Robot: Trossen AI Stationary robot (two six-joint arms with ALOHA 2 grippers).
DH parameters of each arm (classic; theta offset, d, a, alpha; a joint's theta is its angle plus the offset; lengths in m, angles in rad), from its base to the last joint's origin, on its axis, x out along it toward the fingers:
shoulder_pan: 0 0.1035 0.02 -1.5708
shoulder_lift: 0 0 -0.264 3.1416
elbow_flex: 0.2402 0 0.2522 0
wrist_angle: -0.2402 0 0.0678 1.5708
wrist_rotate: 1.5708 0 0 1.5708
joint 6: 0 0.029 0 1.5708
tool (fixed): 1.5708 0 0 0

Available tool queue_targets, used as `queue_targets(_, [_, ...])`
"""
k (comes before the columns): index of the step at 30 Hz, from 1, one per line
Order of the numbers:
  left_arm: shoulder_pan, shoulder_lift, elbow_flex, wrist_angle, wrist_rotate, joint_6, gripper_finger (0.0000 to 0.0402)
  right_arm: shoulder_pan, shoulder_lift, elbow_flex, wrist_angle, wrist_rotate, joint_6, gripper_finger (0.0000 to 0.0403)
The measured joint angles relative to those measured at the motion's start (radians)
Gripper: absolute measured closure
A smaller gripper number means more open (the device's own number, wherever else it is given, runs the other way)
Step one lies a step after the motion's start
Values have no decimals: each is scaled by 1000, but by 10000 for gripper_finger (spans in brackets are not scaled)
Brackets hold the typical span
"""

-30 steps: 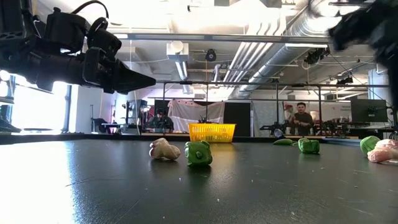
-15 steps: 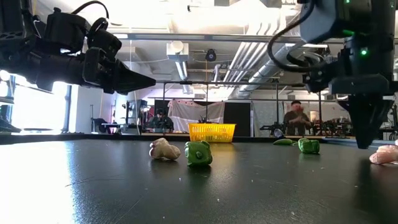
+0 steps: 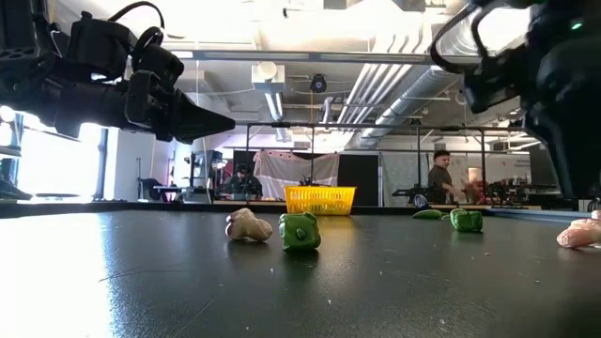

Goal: Sort produce into baskets
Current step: Put the right brown mushroom into the yellow bin

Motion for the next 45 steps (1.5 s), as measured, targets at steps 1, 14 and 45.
queue_targets(1, [0,0,0,0,0,0,401,11,0,-4,30,-18,-15,236])
queue_targets(14, [0,0,0,-1,0,0,401,45,1,-77,125,-32,-9,230])
queue_targets(45, [0,0,0,0,0,19,401,-151,1,18,171,284,-375,397])
